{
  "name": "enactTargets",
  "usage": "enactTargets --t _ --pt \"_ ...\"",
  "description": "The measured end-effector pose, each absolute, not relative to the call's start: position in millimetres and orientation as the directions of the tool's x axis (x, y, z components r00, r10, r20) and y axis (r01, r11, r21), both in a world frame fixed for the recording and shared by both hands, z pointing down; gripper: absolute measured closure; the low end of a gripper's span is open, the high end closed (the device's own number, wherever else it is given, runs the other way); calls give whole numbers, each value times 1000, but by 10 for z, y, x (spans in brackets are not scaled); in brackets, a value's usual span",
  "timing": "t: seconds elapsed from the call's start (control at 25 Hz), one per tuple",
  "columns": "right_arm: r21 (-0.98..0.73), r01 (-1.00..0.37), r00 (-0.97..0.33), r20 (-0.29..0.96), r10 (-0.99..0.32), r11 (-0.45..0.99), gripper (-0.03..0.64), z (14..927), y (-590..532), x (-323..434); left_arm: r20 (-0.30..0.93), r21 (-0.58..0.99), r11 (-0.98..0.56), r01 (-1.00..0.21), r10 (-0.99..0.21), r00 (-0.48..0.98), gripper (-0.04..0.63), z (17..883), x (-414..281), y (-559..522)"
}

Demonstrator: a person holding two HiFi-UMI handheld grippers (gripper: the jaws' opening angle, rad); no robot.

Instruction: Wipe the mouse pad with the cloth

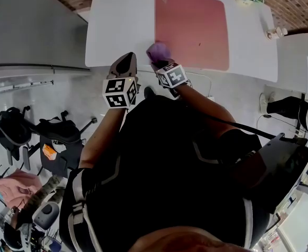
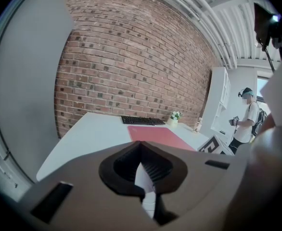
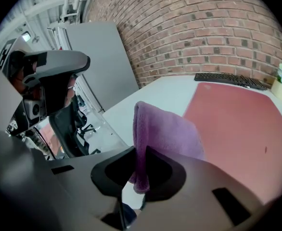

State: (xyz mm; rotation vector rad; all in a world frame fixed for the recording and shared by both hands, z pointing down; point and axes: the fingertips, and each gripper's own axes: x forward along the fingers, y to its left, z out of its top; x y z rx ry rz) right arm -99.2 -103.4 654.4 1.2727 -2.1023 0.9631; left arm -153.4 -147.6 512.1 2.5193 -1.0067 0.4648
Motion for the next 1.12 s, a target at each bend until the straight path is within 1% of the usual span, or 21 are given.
enactTargets --t 0.08,0.24,0.4,0.52,0.64,0.8,0.96,1.12 --pt "-338 -888 -459 697 -550 313 561 6508 -1071 -1069 431 219 -672 -707 -583 688 594 5101 -1557 -1501" --pt "-362 -887 -462 658 -594 288 561 6313 -1169 -1013 422 134 -714 -688 -587 691 594 5039 -1508 -1532" --pt "-402 -875 -473 584 -660 271 561 5953 -1195 -760 393 199 -731 -653 -550 737 594 4970 -1323 -1507" --pt "-405 -881 -446 537 -716 245 561 5665 -1140 -437 375 221 -752 -621 -522 766 594 4927 -1126 -1487" --pt "-396 -902 -371 510 -776 171 561 5455 -1063 19 357 246 -772 -586 -490 795 592 4899 -957 -1491" --pt "-366 -930 -222 517 -827 21 561 5400 -890 869 363 255 -789 -559 -458 811 593 4920 -716 -1497" --pt "-299 -943 -54 568 -821 -146 561 5502 -604 1757 367 274 -796 -539 -432 824 594 4908 -441 -1471" --pt "-218 -937 77 631 -772 -272 561 5699 -353 2461 373 256 -829 -497 -389 842 594 4883 -175 -1440"
